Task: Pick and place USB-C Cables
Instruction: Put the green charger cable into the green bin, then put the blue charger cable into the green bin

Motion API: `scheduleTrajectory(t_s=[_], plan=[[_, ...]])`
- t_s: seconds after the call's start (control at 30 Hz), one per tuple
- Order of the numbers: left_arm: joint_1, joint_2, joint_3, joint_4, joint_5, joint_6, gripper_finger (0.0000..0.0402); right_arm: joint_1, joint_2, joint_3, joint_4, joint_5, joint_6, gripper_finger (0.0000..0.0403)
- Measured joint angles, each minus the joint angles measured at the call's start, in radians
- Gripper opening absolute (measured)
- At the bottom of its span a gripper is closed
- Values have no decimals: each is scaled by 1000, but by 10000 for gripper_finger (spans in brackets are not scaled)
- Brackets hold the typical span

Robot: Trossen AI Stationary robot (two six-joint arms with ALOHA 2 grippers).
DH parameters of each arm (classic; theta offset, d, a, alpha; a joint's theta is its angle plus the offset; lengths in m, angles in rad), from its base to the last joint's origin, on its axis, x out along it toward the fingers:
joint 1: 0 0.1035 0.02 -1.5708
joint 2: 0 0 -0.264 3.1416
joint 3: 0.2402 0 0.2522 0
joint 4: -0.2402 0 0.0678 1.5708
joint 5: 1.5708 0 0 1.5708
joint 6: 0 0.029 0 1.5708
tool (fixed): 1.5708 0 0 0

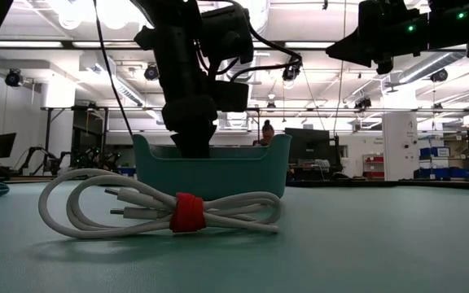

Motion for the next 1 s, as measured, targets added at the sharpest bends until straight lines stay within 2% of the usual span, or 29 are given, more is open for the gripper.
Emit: scheduleTrajectory(t_s=[0.43,0.83,1.0], plan=[[1,0,0,0,3,0,39,0,0,0,0,0,-2,73],[1,-1,0,0,2,0,136,0,0,0,0,0,-3,73],[1,-12,0,-2,2,0,153,0,0,0,0,0,-2,73]])
